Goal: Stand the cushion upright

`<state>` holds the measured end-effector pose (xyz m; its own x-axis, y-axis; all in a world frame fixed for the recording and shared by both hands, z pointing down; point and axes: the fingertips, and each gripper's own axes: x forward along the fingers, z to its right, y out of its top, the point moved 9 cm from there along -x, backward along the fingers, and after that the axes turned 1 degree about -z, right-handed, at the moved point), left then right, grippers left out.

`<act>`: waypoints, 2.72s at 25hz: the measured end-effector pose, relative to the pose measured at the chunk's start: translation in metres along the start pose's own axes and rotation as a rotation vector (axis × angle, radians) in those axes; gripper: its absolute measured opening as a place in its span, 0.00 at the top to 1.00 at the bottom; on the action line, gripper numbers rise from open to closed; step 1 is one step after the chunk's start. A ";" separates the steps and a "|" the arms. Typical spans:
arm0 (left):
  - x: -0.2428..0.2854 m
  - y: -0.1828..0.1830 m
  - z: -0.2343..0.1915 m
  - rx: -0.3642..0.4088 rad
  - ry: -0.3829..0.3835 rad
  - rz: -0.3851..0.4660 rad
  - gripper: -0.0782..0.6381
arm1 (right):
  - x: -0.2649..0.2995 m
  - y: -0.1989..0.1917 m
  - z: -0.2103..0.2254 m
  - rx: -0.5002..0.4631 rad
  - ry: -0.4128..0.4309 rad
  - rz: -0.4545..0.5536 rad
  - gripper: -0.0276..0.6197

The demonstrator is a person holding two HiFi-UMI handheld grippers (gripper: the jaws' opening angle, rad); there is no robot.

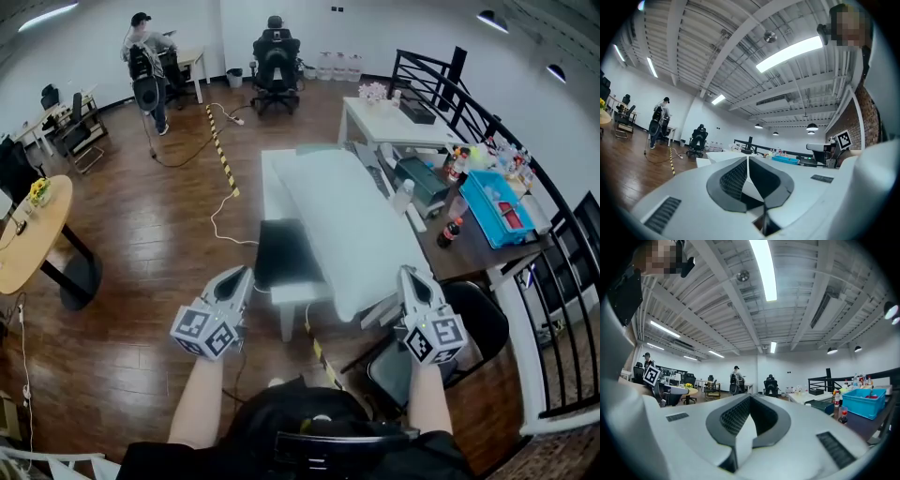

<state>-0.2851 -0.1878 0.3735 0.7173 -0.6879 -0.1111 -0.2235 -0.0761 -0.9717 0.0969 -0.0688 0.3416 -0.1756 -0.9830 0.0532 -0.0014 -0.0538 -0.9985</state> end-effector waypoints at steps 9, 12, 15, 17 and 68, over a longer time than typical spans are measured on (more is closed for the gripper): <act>0.051 0.003 -0.063 0.001 0.008 -0.038 0.88 | 0.057 -0.004 0.011 -0.051 -0.028 -0.055 0.95; 0.081 -0.005 -0.061 -0.010 0.000 -0.063 0.88 | 0.081 -0.005 0.035 -0.050 -0.002 -0.094 0.95; 0.112 -0.012 -0.056 0.022 0.012 -0.088 0.88 | 0.112 -0.006 0.061 -0.055 0.049 -0.133 0.81; 0.129 -0.014 -0.051 0.045 0.032 -0.095 0.88 | 0.132 -0.006 0.076 -0.068 0.076 -0.137 0.81; 0.349 -0.207 -0.084 -0.946 0.229 -0.482 0.03 | 0.394 -0.175 0.246 0.573 0.564 -0.848 0.02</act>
<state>-0.0438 -0.4727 0.5534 0.7479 -0.5473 0.3756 -0.4397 -0.8324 -0.3373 0.2697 -0.4895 0.5391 -0.7439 -0.3845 0.5465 0.0913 -0.8687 -0.4869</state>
